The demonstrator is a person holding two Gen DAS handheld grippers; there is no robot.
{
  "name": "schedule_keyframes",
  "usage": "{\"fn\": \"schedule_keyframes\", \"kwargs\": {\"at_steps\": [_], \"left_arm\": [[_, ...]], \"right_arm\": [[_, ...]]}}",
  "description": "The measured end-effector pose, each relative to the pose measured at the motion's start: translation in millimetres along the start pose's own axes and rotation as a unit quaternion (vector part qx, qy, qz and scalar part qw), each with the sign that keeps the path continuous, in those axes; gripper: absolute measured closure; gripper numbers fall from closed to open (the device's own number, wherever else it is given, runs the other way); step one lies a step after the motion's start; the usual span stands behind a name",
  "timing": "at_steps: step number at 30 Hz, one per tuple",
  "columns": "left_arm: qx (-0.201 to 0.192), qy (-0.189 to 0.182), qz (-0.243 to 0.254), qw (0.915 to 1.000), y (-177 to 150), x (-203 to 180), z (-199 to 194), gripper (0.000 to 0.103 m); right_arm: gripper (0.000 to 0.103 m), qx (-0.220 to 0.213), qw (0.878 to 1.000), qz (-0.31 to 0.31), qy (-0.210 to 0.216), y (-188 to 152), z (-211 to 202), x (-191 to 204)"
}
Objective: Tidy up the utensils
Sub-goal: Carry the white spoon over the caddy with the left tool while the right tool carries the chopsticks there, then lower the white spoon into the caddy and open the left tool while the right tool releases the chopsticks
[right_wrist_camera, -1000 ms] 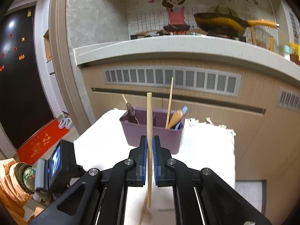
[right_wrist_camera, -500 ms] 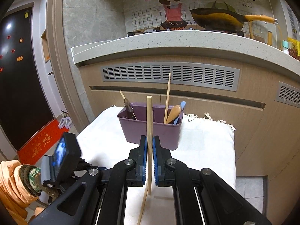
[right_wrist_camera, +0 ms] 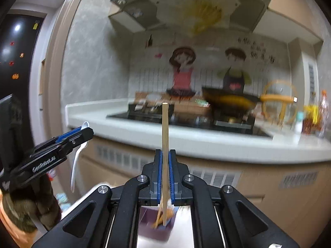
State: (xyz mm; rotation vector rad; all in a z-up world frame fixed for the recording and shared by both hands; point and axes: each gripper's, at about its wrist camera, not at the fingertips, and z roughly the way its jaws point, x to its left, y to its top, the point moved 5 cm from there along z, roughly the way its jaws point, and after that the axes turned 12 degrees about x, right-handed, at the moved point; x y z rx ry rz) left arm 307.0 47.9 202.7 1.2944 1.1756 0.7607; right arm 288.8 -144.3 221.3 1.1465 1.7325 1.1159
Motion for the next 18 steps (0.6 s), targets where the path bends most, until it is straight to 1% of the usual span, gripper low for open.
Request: {"fn": "schedule_keyframes", "kwargs": {"at_steps": [1,3,4,6,9,12,15,18], "left_arm": [[-0.029,0.002,-0.001,0.9996,4.2,1.2,6.1,0.068],[-0.058,0.009,-0.001,0.9983,3.5,6.2,19.7,0.068],[-0.065,0.015,-0.001,0.9978,-1.4,9.1,31.2,0.068],[-0.06,0.022,0.002,0.9979,-11.6,13.7,49.2,0.068],[-0.037,0.027,-0.003,0.999,-45.2,25.9,84.7,0.068],[-0.013,0.023,-0.03,0.9992,-71.9,36.6,108.7,0.068],[0.024,0.019,-0.077,0.9965,-102.2,57.6,135.4,0.068],[0.063,0.016,-0.129,0.9895,-127.7,76.2,156.0,0.068]], "right_arm": [[0.096,-0.006,1.0,0.002,-0.004,7.9,4.3,-1.8],[0.096,-0.008,1.0,0.009,-0.004,18.2,19.6,-6.4],[0.096,-0.007,1.0,0.01,-0.002,19.6,26.1,-7.4],[0.096,0.0,1.0,0.011,-0.002,16.9,44.6,-8.0],[0.096,0.016,1.0,0.013,0.001,0.4,73.9,-10.0],[0.096,0.044,0.999,0.011,0.008,-24.1,107.3,-10.9],[0.096,0.075,0.997,0.014,0.019,-46.3,134.3,-12.0],[0.096,0.11,0.993,0.018,0.029,-73.1,160.5,-12.5]]}}
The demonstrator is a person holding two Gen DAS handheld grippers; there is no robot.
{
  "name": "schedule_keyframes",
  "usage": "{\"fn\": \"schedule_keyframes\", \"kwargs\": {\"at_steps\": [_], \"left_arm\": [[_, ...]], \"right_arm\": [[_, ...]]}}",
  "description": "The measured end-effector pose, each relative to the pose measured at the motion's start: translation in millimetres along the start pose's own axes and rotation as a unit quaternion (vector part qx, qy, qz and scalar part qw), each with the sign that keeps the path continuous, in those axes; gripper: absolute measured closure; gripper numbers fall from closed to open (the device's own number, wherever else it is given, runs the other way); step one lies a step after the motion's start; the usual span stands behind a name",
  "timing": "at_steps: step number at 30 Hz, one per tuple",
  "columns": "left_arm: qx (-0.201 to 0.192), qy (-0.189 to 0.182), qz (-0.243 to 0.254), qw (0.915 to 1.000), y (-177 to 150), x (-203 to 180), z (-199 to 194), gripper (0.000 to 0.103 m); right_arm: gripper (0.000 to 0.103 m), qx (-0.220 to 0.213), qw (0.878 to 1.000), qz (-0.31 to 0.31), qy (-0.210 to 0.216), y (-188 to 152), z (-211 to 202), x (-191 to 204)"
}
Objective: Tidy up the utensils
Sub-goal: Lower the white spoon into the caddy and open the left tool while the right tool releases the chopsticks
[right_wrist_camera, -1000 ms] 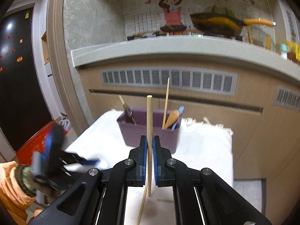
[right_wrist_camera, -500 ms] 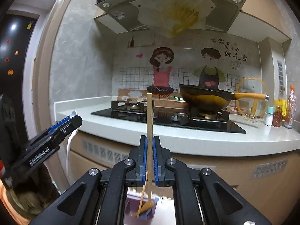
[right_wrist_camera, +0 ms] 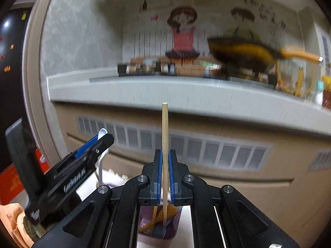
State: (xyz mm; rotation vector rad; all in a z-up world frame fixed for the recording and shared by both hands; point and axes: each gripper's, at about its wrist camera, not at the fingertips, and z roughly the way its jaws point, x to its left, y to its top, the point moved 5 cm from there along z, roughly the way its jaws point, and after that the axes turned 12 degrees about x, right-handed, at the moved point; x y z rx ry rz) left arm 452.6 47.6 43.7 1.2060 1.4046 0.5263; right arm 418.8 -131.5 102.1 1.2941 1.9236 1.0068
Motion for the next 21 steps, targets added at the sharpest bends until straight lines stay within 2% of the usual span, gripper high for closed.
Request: {"fn": "schedule_keyframes", "kwargs": {"at_steps": [4,9,11,12,13,14,15,16,20,21], "left_arm": [[0.034,0.008,-0.024,0.9991,-24.9,17.6,15.8,0.068],[0.051,0.026,-0.001,0.9984,-47.2,19.3,24.3,0.068],[0.068,0.031,-0.004,0.9972,-54.7,22.8,29.9,0.065],[0.073,0.033,-0.003,0.9968,-56.7,23.8,29.5,0.059],[0.079,0.035,-0.003,0.9963,-58.9,26.0,27.8,0.055],[0.082,0.035,-0.004,0.996,-60.0,24.9,23.5,0.046],[0.085,0.036,-0.005,0.9957,-60.2,24.9,20.9,0.042],[0.088,0.035,-0.004,0.9955,-59.4,23.9,15.7,0.041],[0.094,0.049,0.007,0.9943,-58.2,19.2,-16.8,0.034],[0.1,0.057,0.012,0.9933,-60.1,19.0,-26.4,0.034]], "right_arm": [[0.096,0.04,0.999,0.005,0.014,-21.0,29.3,0.4],[0.095,0.08,0.996,0.01,0.024,-48.6,55.4,1.3],[0.095,0.091,0.995,0.01,0.029,-55.8,58.2,2.1],[0.095,0.097,0.995,0.01,0.034,-57.8,58.5,2.3],[0.092,0.101,0.994,0.012,0.037,-59.5,59.2,2.1],[0.087,0.103,0.994,0.012,0.036,-62.0,58.7,1.2],[0.075,0.103,0.994,0.013,0.028,-65.1,56.3,-0.6],[0.068,0.101,0.994,0.015,0.023,-66.4,54.0,-1.7],[0.064,0.1,0.995,0.017,-0.002,-80.9,40.0,-5.3],[0.059,0.102,0.995,0.019,-0.004,-85.8,37.2,-5.8]]}}
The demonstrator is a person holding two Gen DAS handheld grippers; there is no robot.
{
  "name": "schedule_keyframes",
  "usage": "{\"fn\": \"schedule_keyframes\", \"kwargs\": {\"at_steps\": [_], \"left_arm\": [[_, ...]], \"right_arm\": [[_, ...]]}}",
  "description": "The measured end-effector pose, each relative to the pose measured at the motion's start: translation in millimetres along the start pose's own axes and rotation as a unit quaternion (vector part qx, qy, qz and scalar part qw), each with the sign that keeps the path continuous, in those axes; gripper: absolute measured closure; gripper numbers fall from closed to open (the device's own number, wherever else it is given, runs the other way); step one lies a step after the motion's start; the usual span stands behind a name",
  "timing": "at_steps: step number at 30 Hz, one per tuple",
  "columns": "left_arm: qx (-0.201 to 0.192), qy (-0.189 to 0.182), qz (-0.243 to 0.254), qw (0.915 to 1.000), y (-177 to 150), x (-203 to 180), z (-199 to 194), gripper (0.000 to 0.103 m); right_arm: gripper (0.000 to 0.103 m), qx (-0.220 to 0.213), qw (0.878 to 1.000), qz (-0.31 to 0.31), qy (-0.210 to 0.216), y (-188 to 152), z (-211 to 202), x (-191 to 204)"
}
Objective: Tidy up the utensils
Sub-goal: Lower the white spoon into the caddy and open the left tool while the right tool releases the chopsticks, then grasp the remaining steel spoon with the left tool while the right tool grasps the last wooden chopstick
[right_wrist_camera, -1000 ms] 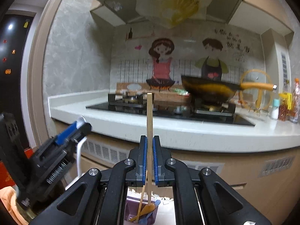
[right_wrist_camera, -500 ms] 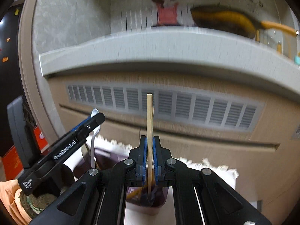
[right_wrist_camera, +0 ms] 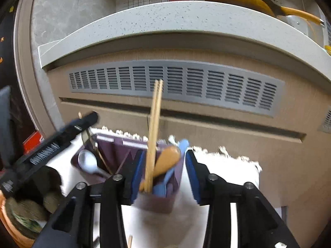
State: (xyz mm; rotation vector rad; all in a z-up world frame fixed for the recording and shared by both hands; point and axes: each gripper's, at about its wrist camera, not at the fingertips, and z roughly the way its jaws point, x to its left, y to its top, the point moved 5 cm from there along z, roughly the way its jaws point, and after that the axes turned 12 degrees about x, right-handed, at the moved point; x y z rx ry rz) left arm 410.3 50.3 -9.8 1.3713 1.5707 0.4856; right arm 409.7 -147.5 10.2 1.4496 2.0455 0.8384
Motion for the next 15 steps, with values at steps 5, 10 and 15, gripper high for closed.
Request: {"fn": "schedule_keyframes", "kwargs": {"at_steps": [5,10,15], "left_arm": [[0.058,0.014,0.022,0.998,-27.4,3.3,-33.3,0.028],[0.116,0.012,0.079,0.99,-83.7,-1.8,-68.0,0.025],[0.172,-0.004,0.132,0.9762,-134.6,-9.3,-95.0,0.024]], "right_arm": [[0.04,0.02,1.0,0.001,-0.019,-41.2,-8.8,1.4],[0.025,0.044,0.999,0.003,-0.024,-81.7,-20.5,5.7],[0.01,0.052,0.998,0.006,-0.032,-117.6,-36.0,10.7]]}}
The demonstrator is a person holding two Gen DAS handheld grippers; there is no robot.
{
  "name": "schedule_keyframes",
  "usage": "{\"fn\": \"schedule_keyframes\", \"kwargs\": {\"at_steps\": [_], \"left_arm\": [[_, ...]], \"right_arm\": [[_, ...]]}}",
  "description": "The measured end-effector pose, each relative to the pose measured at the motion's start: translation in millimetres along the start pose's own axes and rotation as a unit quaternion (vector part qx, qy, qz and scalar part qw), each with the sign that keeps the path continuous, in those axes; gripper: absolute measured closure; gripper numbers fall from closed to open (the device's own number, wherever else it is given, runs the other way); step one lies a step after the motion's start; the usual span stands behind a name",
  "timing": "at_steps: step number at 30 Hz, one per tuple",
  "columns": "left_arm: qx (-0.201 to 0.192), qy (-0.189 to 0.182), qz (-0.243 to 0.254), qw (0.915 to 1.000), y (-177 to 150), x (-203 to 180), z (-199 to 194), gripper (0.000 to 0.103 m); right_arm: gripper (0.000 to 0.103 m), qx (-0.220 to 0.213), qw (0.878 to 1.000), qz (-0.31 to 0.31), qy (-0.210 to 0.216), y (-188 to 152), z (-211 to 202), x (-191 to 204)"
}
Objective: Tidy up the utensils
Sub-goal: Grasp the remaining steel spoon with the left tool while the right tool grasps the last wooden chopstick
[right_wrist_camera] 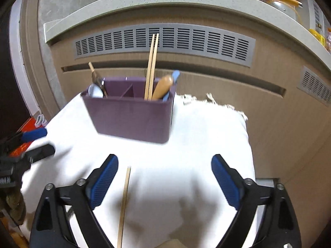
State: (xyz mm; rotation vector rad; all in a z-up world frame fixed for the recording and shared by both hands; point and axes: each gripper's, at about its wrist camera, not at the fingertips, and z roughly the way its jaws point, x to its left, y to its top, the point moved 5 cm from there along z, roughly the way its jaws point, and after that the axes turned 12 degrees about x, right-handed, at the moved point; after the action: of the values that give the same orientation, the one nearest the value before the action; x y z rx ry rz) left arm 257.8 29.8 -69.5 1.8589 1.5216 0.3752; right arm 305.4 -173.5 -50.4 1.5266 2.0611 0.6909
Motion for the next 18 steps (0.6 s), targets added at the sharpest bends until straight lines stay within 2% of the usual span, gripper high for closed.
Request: {"fn": "schedule_keyframes", "kwargs": {"at_steps": [3,6,9,11,15,18], "left_arm": [[0.04,-0.014,0.03,0.9987,-36.8,-16.3,-5.5,0.024],[0.066,-0.016,0.059,0.9959,-64.5,-32.4,-9.9,0.024],[0.08,-0.023,0.073,0.9939,-85.9,-48.9,-13.4,0.024],[0.092,-0.021,0.068,0.9933,-96.1,-56.7,-11.8,0.025],[0.115,0.011,0.049,0.992,-104.1,-56.8,-4.0,0.037],[0.136,0.024,0.026,0.9901,-106.0,-49.4,4.6,0.042]], "right_arm": [[0.002,-0.003,1.0,-0.012,-0.011,-19.9,-7.0,5.6],[0.001,-0.004,0.999,-0.033,-0.032,-40.5,-13.8,12.7],[0.001,0.005,0.998,-0.048,-0.036,-59.0,-18.3,20.0],[0.001,0.005,0.999,-0.043,-0.032,-66.0,-22.5,19.9],[0.001,-0.002,0.999,-0.023,-0.029,-76.3,-31.8,14.1],[0.001,-0.004,1.0,-0.01,-0.028,-84.0,-36.2,7.6]]}}
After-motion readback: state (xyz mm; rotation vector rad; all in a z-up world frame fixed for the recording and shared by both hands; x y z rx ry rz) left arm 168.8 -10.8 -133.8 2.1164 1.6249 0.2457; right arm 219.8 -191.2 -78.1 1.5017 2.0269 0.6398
